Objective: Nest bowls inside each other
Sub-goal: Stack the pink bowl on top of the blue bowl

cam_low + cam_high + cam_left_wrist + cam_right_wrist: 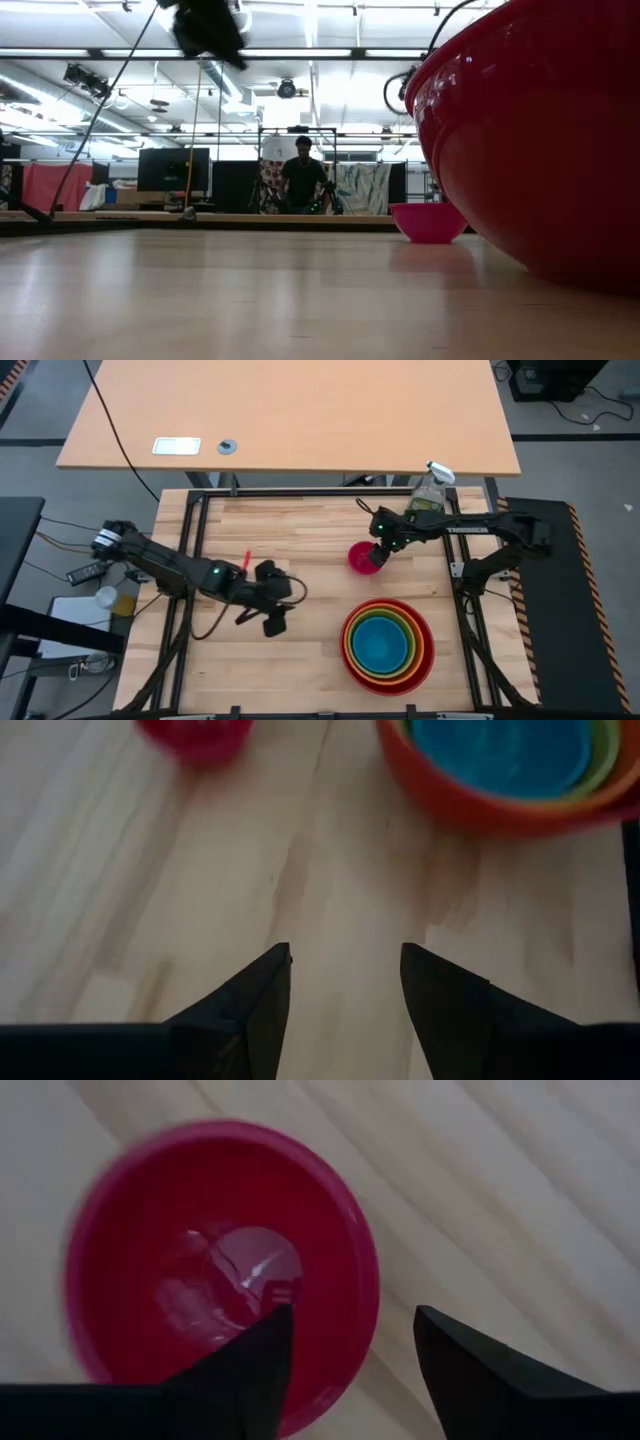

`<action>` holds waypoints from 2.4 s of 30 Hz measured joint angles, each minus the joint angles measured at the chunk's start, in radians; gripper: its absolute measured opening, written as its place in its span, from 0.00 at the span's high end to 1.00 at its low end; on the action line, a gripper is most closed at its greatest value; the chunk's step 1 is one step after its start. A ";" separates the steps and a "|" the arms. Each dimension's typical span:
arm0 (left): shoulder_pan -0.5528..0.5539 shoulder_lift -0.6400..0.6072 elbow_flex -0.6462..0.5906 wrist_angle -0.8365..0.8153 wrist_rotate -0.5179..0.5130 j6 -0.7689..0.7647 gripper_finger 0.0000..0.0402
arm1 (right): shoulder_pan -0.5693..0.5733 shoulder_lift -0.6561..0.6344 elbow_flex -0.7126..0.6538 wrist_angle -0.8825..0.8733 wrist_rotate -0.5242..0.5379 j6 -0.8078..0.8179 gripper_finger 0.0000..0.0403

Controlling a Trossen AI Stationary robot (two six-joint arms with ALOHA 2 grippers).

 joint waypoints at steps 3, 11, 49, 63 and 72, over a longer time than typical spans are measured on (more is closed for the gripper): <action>-0.020 -0.048 -0.077 0.031 0.000 -0.062 0.52 | -0.011 0.051 0.000 0.004 -0.012 -0.022 0.51; -0.064 -0.089 -0.132 0.068 -0.001 -0.116 0.52 | -0.014 0.140 0.000 0.026 -0.040 -0.036 0.75; 0.019 -0.094 -0.131 0.294 -0.002 0.090 0.52 | 0.585 -0.308 0.152 -0.223 -0.270 0.130 0.94; 0.089 -0.094 -0.131 0.316 -0.003 0.109 0.52 | 0.787 0.024 0.152 -0.145 -0.094 0.301 0.94; 0.090 -0.094 -0.131 0.316 -0.002 0.108 0.52 | 0.829 0.109 0.152 -0.138 -0.033 0.314 0.93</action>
